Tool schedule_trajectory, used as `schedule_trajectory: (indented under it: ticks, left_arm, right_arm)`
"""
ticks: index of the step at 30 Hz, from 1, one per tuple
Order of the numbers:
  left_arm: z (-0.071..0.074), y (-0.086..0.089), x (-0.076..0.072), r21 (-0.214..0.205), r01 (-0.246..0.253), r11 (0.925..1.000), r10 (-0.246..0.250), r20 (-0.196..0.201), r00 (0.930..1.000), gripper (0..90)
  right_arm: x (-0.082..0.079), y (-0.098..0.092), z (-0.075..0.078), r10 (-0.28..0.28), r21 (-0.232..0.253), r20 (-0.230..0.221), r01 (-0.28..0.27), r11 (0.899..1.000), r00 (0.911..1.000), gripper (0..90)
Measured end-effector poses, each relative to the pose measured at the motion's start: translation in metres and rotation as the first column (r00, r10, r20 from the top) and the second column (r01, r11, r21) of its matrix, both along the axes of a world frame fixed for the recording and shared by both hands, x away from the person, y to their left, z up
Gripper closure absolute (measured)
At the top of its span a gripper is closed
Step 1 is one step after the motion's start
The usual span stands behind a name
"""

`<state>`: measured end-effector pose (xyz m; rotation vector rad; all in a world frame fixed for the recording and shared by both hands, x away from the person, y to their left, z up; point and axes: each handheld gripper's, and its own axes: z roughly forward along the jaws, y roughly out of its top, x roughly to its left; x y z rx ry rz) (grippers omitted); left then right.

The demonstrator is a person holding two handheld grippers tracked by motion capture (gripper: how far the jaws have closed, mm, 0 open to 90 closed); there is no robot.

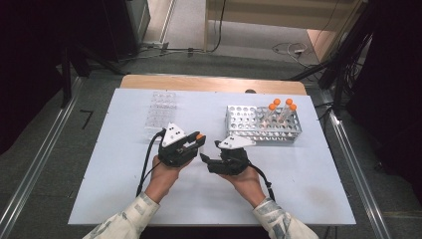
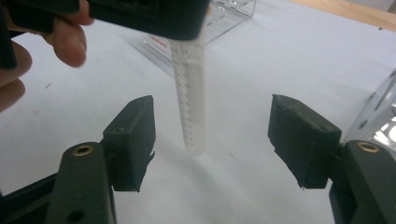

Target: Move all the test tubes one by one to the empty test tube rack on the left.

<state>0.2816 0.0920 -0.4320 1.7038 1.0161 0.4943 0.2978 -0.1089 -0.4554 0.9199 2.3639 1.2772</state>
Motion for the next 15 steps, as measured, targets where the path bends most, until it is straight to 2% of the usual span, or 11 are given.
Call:
schedule_trajectory:
  ticks: [3,8,9,15]
  left_arm:
    - [0.000,0.004,0.002,-0.009,-0.012,0.9999,0.012,-0.006,0.9999,70.6]
    - [0.003,0.019,0.011,-0.038,-0.062,0.9974,0.061,-0.016,0.9980,70.6]
    - [0.006,0.027,0.015,-0.057,-0.087,0.9946,0.086,-0.019,0.9961,70.6]
    - [0.015,0.043,0.027,-0.083,-0.131,0.9879,0.129,-0.028,0.9913,70.6]
  right_arm:
    - [0.001,-0.006,0.001,-0.010,-0.004,0.000,0.010,1.000,0.9999,29.8]
    - [0.003,-0.023,0.002,-0.046,0.005,-0.009,0.046,0.999,0.9989,29.8]
    - [0.004,-0.025,0.002,-0.051,0.008,-0.011,0.051,0.999,0.9986,29.8]
    - [0.009,-0.033,0.001,-0.084,0.007,-0.025,0.084,0.996,0.9962,29.8]
